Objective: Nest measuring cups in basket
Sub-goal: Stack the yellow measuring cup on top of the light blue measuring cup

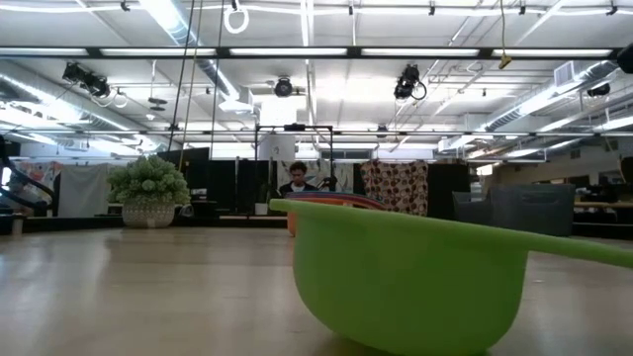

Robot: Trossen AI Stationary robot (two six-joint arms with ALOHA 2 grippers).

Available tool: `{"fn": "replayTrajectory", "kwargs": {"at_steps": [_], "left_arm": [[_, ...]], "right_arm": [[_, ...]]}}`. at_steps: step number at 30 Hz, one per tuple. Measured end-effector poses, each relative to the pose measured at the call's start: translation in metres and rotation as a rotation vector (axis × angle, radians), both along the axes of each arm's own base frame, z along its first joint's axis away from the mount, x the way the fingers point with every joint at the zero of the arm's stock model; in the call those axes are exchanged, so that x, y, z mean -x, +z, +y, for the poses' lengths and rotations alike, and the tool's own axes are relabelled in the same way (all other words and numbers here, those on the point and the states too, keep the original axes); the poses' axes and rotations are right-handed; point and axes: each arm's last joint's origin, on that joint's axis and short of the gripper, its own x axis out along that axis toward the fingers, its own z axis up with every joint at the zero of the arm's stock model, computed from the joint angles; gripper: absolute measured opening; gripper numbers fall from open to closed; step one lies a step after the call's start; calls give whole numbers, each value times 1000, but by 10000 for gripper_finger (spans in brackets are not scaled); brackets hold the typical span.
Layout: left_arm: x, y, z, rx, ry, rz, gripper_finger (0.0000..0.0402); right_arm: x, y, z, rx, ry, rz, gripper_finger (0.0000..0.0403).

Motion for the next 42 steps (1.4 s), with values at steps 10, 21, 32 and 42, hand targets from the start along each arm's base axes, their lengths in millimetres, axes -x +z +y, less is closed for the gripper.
{"fn": "replayTrajectory", "kwargs": {"at_steps": [10, 21, 32, 42], "left_arm": [[0, 0, 0, 1, -1, -1, 103], [0, 0, 0, -1, 2, -4, 103], [-1, 0, 1, -22, 8, -20, 103], [-1, 0, 1, -40, -19, -23, 103]], "right_arm": [[21, -21, 12, 85, 92, -24, 142], [30, -39, 25, 59, -27, -51, 140], [43, -42, 45, 54, -581, 99, 140], [66, -45, 45, 246, -1062, 328, 140]]}}
